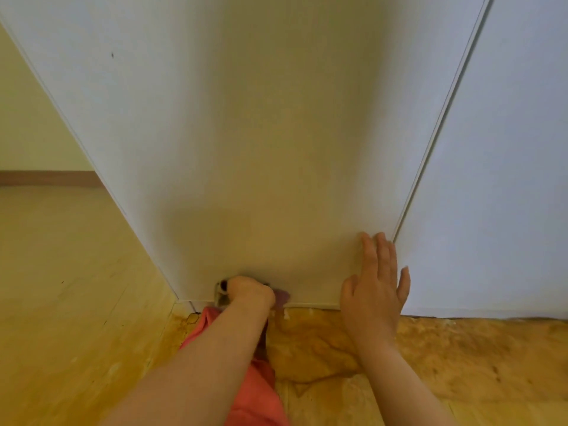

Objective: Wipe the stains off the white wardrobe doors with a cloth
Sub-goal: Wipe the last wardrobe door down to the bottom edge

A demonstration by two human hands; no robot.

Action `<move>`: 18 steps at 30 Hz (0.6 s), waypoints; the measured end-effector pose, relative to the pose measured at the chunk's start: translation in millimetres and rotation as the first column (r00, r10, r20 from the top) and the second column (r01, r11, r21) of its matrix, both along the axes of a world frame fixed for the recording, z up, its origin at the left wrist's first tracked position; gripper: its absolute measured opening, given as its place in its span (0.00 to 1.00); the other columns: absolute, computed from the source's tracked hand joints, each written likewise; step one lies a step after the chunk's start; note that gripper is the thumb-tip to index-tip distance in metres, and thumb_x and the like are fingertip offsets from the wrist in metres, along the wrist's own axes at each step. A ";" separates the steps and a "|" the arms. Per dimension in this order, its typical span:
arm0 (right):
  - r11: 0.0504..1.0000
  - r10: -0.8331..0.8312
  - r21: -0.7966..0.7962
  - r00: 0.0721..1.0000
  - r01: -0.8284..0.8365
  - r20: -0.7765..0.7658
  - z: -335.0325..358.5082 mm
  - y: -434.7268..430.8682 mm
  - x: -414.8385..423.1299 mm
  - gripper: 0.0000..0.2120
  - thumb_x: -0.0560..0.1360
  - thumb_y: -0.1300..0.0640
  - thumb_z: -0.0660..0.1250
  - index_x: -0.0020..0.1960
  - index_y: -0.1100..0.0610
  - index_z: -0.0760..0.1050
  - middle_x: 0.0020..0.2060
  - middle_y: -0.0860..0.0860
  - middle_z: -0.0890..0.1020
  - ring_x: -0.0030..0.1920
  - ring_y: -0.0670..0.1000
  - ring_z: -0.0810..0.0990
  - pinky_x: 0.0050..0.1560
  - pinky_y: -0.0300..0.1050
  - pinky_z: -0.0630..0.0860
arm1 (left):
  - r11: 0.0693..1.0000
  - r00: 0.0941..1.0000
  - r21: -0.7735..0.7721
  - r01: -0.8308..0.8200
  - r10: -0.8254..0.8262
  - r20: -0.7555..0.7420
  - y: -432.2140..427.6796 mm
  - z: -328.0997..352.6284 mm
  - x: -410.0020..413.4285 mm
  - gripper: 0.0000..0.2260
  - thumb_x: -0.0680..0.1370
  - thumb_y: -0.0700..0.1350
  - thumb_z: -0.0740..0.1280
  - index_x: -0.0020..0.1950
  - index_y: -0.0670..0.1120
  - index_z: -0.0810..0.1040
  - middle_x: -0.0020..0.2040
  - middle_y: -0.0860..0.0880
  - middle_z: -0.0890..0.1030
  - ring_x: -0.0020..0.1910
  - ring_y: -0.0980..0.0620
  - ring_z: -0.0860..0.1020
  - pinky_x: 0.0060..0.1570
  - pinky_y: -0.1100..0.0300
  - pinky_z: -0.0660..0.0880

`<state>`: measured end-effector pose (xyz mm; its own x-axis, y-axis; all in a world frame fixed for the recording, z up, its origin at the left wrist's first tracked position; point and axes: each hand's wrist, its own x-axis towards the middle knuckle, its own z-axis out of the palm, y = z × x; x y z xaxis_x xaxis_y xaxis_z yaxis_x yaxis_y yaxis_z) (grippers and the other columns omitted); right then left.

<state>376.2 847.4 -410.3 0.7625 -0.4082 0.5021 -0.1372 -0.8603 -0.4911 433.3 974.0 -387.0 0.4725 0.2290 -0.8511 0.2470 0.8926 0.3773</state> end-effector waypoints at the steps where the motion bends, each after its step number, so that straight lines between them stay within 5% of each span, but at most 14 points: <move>1: 1.000 -0.002 0.018 1.000 0.002 -0.017 -0.5 -2.6 -1.6 0.29 0.72 0.65 0.58 0.73 0.55 0.61 0.73 0.54 0.62 0.73 0.54 0.57 0.70 0.55 0.48 | 1.000 1.000 0.016 -0.002 0.002 -0.003 3.0 -2.1 0.2 0.16 0.83 0.46 0.49 0.61 0.45 0.73 0.54 0.45 0.74 0.53 0.46 0.73 0.53 0.50 0.70; 4: 0.999 -0.005 0.038 0.998 0.007 -0.068 -1.8 -7.0 -5.7 0.31 0.73 0.67 0.62 0.74 0.54 0.59 0.73 0.53 0.60 0.74 0.53 0.55 0.71 0.54 0.46 | 0.999 0.999 0.012 0.049 -0.050 0.023 -12.3 -19.9 -1.7 0.15 0.83 0.43 0.49 0.39 0.43 0.68 0.36 0.47 0.67 0.32 0.51 0.66 0.38 0.57 0.66; 7: 0.999 -0.038 0.017 0.997 0.039 -0.063 -4.7 -11.1 -10.7 0.33 0.70 0.69 0.65 0.72 0.56 0.62 0.72 0.55 0.64 0.72 0.56 0.61 0.69 0.57 0.52 | 0.986 0.986 -0.023 0.165 -0.165 0.012 -43.0 -52.2 -5.5 0.14 0.82 0.42 0.49 0.49 0.42 0.73 0.36 0.46 0.70 0.26 0.51 0.68 0.36 0.58 0.70; 10: 0.996 -0.082 -0.040 0.994 0.079 -0.071 -10.6 -20.0 -18.1 0.34 0.66 0.69 0.70 0.70 0.59 0.66 0.69 0.58 0.68 0.69 0.59 0.67 0.65 0.59 0.57 | 0.936 0.952 -0.173 0.307 -0.300 0.064 -78.9 -68.3 -14.1 0.14 0.82 0.41 0.50 0.51 0.40 0.75 0.46 0.40 0.78 0.44 0.44 0.77 0.53 0.48 0.74; 12: 0.992 -0.112 -0.060 0.991 0.107 -0.079 -14.8 -26.8 -22.9 0.34 0.64 0.69 0.71 0.69 0.60 0.67 0.68 0.58 0.70 0.67 0.58 0.68 0.64 0.60 0.60 | 0.872 0.913 -0.271 0.408 -0.395 0.103 -99.6 -71.9 -18.0 0.15 0.81 0.45 0.53 0.53 0.39 0.77 0.49 0.39 0.79 0.49 0.42 0.79 0.48 0.46 0.77; 14: 0.991 -0.131 -0.043 0.987 0.127 -0.091 -18.4 -32.4 -27.0 0.33 0.65 0.69 0.70 0.68 0.60 0.68 0.68 0.58 0.70 0.68 0.57 0.68 0.64 0.60 0.62 | 0.847 0.893 -0.286 0.448 -0.441 0.092 -114.3 -86.2 -13.9 0.15 0.81 0.45 0.54 0.52 0.40 0.78 0.46 0.39 0.81 0.43 0.44 0.81 0.42 0.49 0.80; 18: 0.993 -0.099 0.052 0.982 0.109 -0.163 -18.0 -32.9 -27.8 0.30 0.71 0.66 0.66 0.71 0.58 0.63 0.72 0.55 0.64 0.72 0.54 0.62 0.69 0.58 0.55 | 0.880 0.893 -0.156 0.449 -0.443 0.074 -104.8 -76.8 -6.7 0.15 0.82 0.43 0.54 0.61 0.40 0.75 0.60 0.40 0.78 0.61 0.40 0.75 0.61 0.46 0.72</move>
